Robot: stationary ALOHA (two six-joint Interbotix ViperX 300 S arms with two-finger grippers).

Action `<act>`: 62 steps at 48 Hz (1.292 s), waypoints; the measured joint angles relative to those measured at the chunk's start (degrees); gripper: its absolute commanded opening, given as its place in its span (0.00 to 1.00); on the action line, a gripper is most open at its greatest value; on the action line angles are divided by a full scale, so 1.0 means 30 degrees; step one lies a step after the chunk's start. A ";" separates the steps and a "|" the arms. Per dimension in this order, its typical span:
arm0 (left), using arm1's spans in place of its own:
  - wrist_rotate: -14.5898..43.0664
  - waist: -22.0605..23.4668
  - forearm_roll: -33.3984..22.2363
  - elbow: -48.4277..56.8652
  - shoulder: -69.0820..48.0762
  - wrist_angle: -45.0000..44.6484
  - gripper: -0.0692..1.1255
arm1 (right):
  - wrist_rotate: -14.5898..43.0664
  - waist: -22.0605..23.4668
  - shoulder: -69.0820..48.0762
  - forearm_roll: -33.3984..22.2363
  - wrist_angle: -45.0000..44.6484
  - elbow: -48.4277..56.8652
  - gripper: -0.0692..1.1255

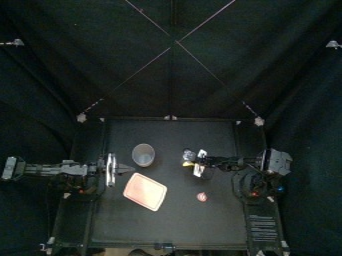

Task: Pick the banana then place it on the pink plate
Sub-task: Place banana on the pink plate

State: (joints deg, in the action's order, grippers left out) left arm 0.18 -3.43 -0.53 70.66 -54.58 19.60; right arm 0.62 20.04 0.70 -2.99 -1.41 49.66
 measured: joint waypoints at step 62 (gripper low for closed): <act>0.0029 -0.0205 0.0146 0.0146 0.0000 0.0000 0.05 | 0.0088 -0.7354 0.9023 0.2402 -0.4102 -1.5732 0.57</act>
State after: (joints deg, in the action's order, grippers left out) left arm 0.26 -4.04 -0.09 71.10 -54.58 19.60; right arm 0.88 -2.02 27.77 4.22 -13.71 2.46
